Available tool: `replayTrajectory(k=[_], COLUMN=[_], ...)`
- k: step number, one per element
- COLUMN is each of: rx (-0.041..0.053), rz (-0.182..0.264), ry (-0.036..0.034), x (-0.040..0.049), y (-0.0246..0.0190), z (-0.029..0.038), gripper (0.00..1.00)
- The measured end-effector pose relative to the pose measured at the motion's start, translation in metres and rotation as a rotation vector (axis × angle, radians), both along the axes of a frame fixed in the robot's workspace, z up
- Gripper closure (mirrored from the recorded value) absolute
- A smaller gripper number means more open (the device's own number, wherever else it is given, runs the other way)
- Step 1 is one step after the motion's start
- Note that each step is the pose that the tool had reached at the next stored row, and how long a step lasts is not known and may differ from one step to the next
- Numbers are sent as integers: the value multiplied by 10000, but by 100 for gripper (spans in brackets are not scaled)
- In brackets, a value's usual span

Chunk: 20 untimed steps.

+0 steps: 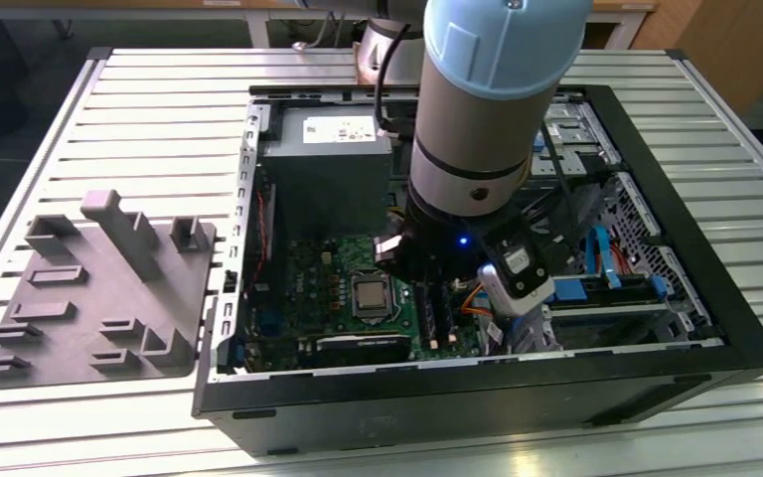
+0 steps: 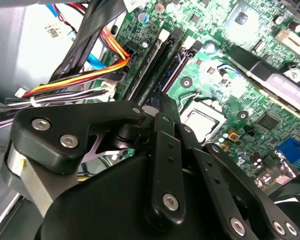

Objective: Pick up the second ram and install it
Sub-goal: 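Press down the second ram until it locks into place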

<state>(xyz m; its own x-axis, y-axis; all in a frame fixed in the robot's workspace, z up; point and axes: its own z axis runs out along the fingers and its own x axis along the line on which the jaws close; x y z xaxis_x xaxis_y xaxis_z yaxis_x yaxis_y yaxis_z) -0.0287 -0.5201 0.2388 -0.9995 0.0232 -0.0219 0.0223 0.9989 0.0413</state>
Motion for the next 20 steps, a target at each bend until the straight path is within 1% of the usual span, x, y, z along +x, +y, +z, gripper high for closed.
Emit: replayTrajectory(k=[12,20], rx=[0,-2], rz=[0,-29], ry=[0,0], x=[0,13], y=[-81,-90], z=[0,-19], gripper=[89,89])
